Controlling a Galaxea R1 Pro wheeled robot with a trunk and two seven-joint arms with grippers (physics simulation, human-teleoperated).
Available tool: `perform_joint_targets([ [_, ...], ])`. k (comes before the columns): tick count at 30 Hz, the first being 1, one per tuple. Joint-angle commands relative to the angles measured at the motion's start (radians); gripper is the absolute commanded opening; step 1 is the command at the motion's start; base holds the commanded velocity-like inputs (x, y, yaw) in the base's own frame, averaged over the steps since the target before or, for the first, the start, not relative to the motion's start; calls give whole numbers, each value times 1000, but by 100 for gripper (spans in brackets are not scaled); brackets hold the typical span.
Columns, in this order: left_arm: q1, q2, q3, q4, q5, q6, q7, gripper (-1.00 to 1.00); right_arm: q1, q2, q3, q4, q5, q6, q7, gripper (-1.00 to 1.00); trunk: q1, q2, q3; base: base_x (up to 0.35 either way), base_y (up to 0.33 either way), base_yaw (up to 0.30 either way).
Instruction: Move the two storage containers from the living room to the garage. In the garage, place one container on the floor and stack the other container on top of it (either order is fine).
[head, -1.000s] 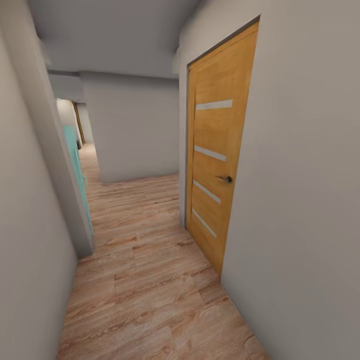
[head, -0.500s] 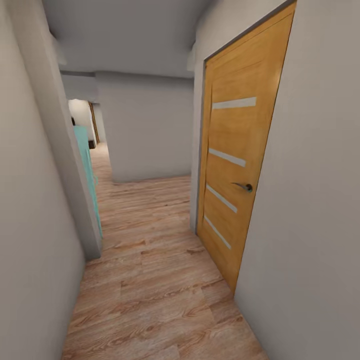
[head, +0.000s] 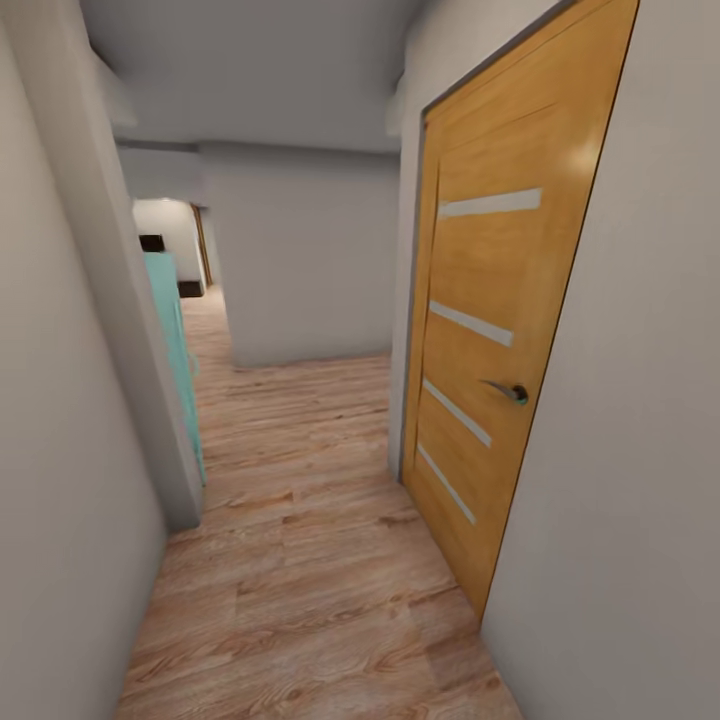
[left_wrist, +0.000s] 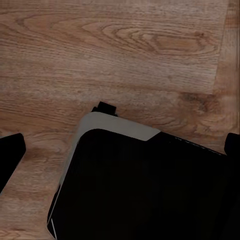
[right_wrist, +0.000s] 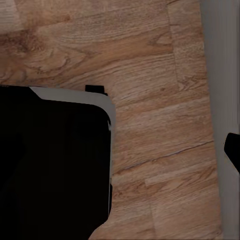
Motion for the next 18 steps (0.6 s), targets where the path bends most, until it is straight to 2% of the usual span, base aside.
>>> perform_joint_targets([
  [1,-1,0,-8,0,8,-3,3,100,-1,1,8,3,-10,-6,0,100,1,-2,-2,321,-129,0],
  [7,-1,0,-8,0,8,-3,3,100,-1,3,7,3,-10,-7,0,100,1,-2,-2,321,-129,49],
  [18,-1,0,-8,0,8,-3,3,100,-1,2,5,3,-10,-7,0,100,1,-2,-2,321,-129,247],
])
